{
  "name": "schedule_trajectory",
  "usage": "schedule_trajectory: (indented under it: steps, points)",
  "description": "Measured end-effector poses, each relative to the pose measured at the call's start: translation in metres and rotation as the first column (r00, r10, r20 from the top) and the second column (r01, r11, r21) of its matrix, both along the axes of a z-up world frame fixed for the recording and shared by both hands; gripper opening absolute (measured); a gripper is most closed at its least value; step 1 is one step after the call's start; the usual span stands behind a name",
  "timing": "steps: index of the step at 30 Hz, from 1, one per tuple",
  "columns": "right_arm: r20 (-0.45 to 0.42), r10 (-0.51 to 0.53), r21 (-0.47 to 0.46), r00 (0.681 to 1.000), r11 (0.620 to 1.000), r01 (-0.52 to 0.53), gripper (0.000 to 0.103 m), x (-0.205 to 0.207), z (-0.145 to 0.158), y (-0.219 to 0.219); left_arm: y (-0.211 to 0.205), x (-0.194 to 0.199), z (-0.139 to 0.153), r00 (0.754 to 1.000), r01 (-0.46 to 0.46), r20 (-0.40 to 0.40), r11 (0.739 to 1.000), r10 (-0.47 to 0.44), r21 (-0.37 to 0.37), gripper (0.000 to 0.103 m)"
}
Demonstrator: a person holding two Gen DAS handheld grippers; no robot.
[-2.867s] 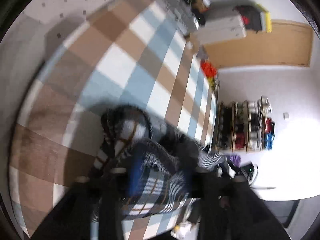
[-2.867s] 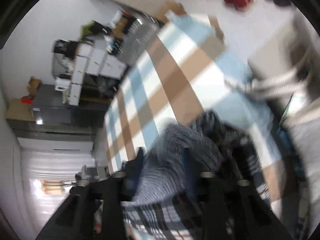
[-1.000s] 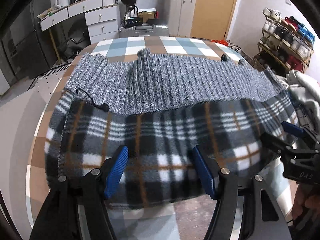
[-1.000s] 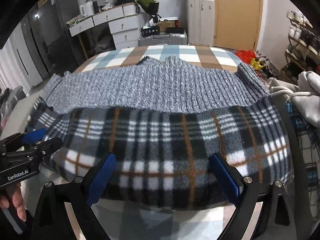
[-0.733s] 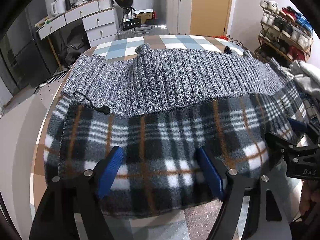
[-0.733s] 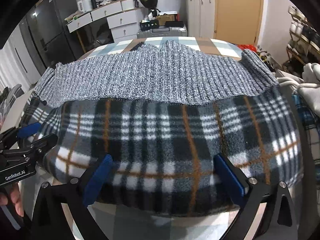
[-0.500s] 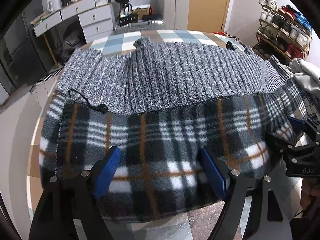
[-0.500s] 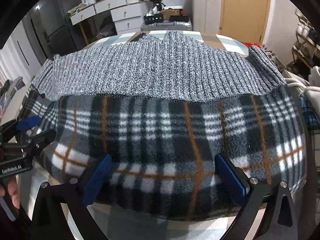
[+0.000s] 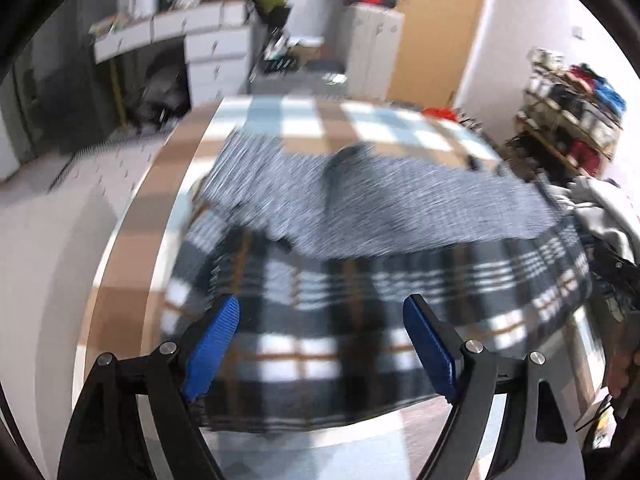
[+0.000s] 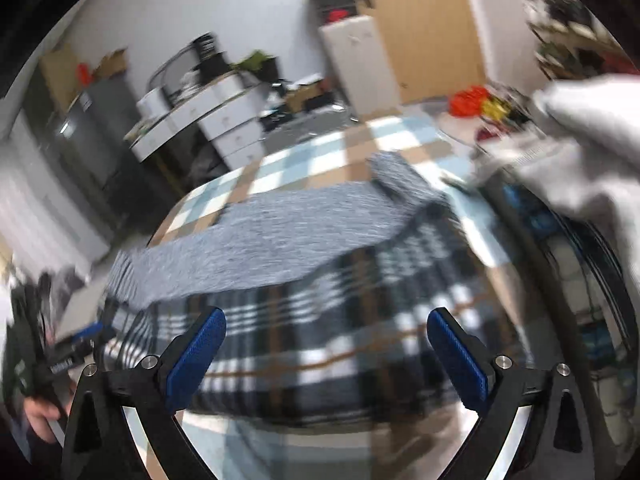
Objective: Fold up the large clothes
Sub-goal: 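Lower the folded hem onto the shirt and open both grippers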
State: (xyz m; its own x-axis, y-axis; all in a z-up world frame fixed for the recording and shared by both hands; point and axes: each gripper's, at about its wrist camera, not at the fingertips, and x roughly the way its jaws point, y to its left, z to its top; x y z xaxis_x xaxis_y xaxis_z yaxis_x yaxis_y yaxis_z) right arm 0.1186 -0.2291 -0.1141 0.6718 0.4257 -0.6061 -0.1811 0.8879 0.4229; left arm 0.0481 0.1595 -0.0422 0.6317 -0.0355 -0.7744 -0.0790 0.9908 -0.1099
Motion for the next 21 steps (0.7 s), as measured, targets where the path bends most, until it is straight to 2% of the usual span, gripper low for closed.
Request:
schedule_trajectory:
  steps: [3,5,7,8,9,13,21]
  points:
    - [-0.078,-0.020,-0.030,0.997,0.999,0.018,0.102,0.010,-0.017,-0.004,0.011,0.004,-0.011,0.999,-0.023,-0.046,0.998,0.021,-0.051,0.081]
    - [-0.106,-0.023,-0.076,0.994,0.997,0.015,0.102,0.020,-0.024,-0.001,0.009,0.004,-0.012,0.999,-0.015,-0.046,0.999,0.013,-0.043,0.081]
    - [-0.177,-0.012,-0.068,0.984,0.998,0.000,0.103,0.030,-0.039,0.000,0.005,0.005,-0.016,0.998,-0.016,-0.064,0.999,0.014,-0.028,0.081]
    - [-0.188,-0.013,-0.043,0.982,0.999,0.005,0.103,0.030,-0.046,-0.006,0.004,0.004,-0.015,0.997,-0.019,-0.070,0.999,0.017,-0.028,0.081]
    - [-0.162,-0.021,-0.054,0.987,0.998,0.012,0.103,0.028,-0.044,-0.007,0.005,0.005,-0.015,0.997,-0.024,-0.072,0.999,0.021,-0.027,0.081]
    - [-0.178,-0.015,-0.114,0.984,0.993,-0.005,0.103,0.030,-0.043,-0.001,0.009,0.004,-0.016,0.997,-0.033,-0.078,0.999,0.029,-0.042,0.081]
    - [-0.249,0.021,-0.134,0.968,0.989,-0.056,0.103,0.020,-0.039,0.001,0.015,0.002,-0.013,0.993,-0.042,-0.111,0.998,0.037,-0.043,0.081]
